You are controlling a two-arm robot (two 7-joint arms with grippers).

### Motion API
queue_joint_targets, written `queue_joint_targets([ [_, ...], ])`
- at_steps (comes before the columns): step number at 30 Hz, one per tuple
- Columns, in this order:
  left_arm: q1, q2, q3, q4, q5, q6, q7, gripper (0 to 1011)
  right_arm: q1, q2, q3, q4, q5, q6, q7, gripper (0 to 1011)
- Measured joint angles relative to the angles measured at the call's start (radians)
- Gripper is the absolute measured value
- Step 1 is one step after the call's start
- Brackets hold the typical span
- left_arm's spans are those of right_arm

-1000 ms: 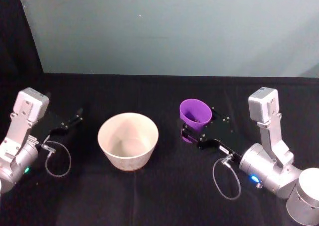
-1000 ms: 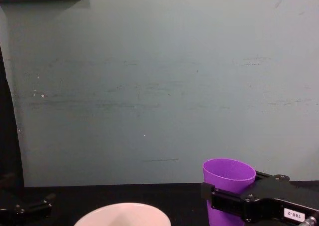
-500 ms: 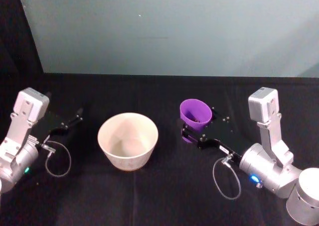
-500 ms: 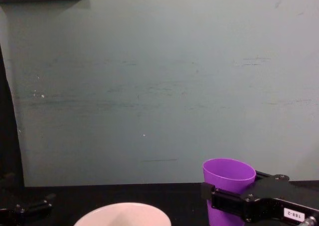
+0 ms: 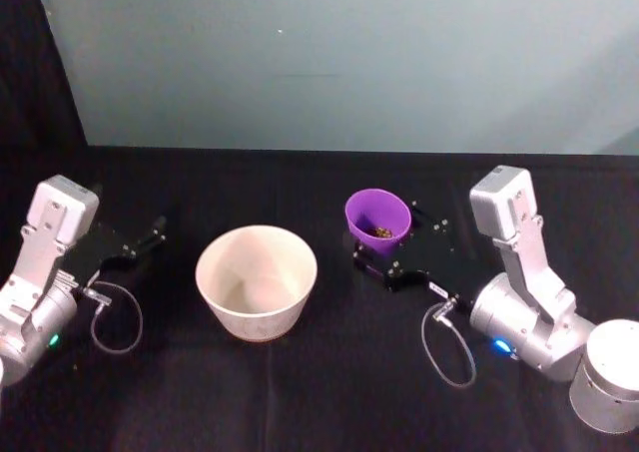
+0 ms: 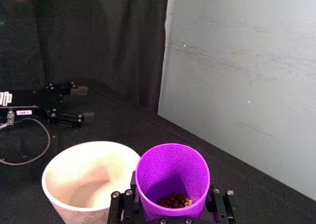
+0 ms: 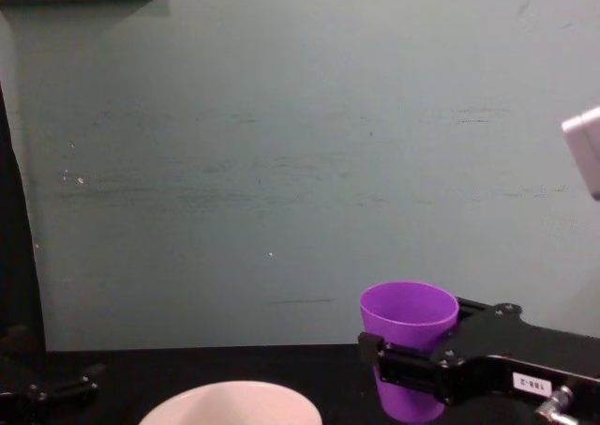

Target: Pick up the cup and pour the mung beans from the cup into the bowl.

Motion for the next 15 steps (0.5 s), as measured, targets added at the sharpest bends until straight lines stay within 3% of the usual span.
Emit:
queue_joint_targets([
  [10, 0.0, 0.0, 0.0, 0.0, 0.0, 0.0, 0.0, 1011, 0.023, -0.001, -0.01, -0.038, -0.038, 0.059, -0.004, 726],
  [15, 0.0, 0.0, 0.0, 0.0, 0.0, 0.0, 0.0, 1011, 0.049, -0.009, -0.011, -0.025, -0.033, 0.089, 0.008, 726],
])
